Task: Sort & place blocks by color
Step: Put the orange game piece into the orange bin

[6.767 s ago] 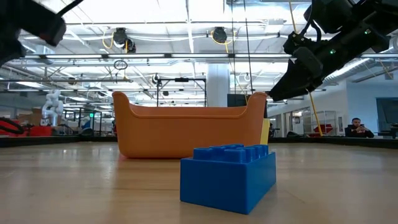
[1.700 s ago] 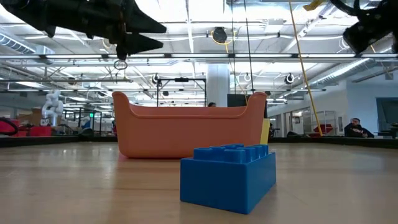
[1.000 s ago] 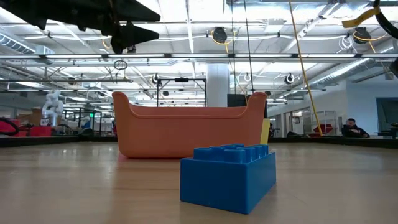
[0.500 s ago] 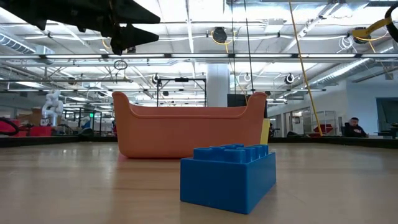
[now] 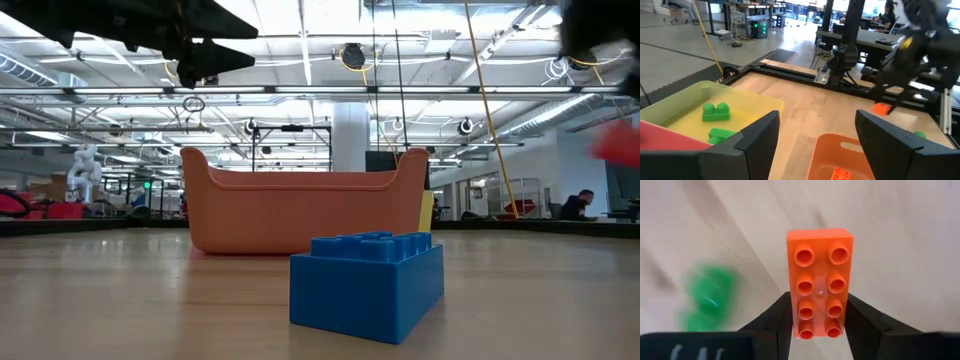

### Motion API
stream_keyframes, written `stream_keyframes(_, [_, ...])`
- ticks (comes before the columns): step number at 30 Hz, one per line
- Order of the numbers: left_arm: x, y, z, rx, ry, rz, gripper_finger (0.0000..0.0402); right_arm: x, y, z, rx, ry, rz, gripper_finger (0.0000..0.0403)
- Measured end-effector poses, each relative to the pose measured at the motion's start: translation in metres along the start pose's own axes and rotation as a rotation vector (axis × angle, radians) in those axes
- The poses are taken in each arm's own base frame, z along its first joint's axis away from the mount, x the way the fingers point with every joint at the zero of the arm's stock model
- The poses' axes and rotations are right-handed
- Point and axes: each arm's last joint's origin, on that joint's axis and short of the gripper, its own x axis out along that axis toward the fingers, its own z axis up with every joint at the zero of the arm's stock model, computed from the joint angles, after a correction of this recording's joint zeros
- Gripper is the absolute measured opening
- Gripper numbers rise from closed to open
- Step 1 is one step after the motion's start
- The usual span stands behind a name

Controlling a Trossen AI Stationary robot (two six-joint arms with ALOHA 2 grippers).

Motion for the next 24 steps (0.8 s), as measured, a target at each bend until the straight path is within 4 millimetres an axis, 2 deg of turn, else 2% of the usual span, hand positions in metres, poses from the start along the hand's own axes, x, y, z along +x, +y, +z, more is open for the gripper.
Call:
stream_keyframes(5, [0.000, 0.000, 0.000, 0.001, -0.002, 0.010, 0.0260, -0.021, 0.016, 0.047, -0.129, -0.228, 0.086, 0.0131])
stream_keyframes(13, [0.000, 0.000, 0.000, 0.002, -0.002, 0.010, 0.0260, -0.011, 0.022, 0.117, -0.291, -0.406, 0.197, 0.0131])
stream_keyframes(19, [0.000, 0.000, -0.001, 0.013, 0.004, 0.012, 0.0260, 0.004, 0.027, 0.150, -0.372, -0.431, 0.247, 0.0131])
stream_keyframes(24, [0.000, 0.001, -0.001, 0.017, 0.008, 0.013, 0.0260, 0.028, 0.032, 0.161, -0.453, -0.354, 0.212, 0.0131])
